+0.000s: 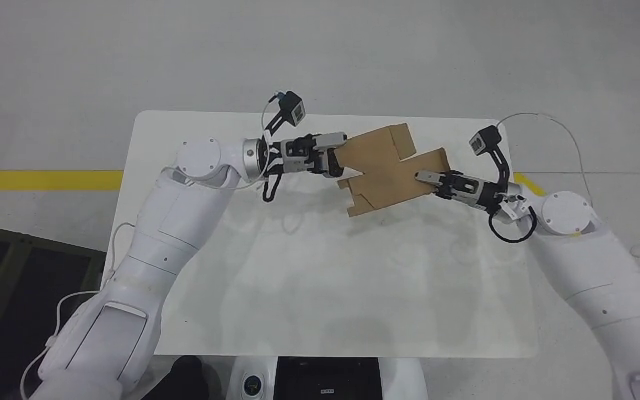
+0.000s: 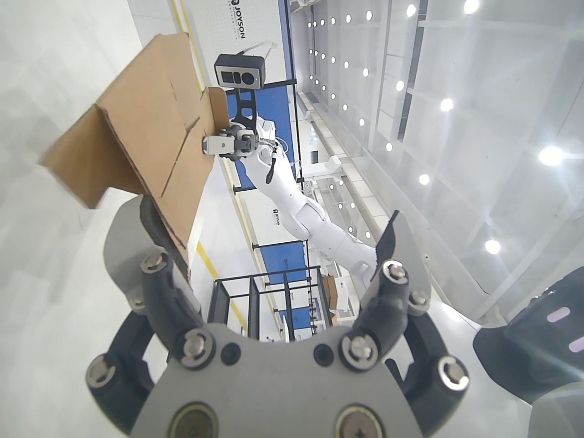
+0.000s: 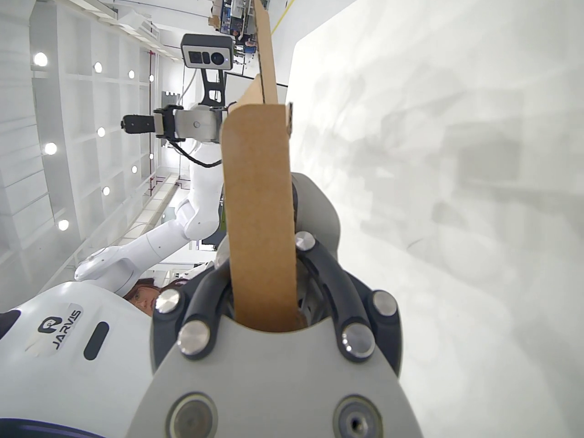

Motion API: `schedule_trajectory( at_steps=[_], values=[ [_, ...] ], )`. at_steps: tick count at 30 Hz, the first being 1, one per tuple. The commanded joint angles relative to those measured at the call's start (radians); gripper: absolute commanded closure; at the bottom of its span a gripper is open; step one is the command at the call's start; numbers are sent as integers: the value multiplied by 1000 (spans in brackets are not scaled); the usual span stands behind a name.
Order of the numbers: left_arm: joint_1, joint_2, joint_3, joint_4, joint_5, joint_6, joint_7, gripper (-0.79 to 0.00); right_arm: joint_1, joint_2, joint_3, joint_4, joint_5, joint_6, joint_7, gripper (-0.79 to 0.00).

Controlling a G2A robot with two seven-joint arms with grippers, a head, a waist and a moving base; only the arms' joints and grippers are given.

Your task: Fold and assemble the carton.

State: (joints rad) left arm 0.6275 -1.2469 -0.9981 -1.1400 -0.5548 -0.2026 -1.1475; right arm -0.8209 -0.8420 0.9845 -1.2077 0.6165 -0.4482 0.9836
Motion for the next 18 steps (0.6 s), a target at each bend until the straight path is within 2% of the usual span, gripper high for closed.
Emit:
schedule_trajectory(
  at_steps=[1, 10, 18],
  values=[
    [6, 1, -3, -11, 5, 6, -3, -785, -4, -1, 5, 1, -2, -1, 2, 0],
    [16, 2, -15, -28, 19, 9, 33, -785, -13, -11, 17, -25, -23, 5, 11, 0],
    [-2, -7, -3, 14, 41, -2, 83, -785, -13, -21, 26, -37, -34, 10, 19, 0]
  ],
)
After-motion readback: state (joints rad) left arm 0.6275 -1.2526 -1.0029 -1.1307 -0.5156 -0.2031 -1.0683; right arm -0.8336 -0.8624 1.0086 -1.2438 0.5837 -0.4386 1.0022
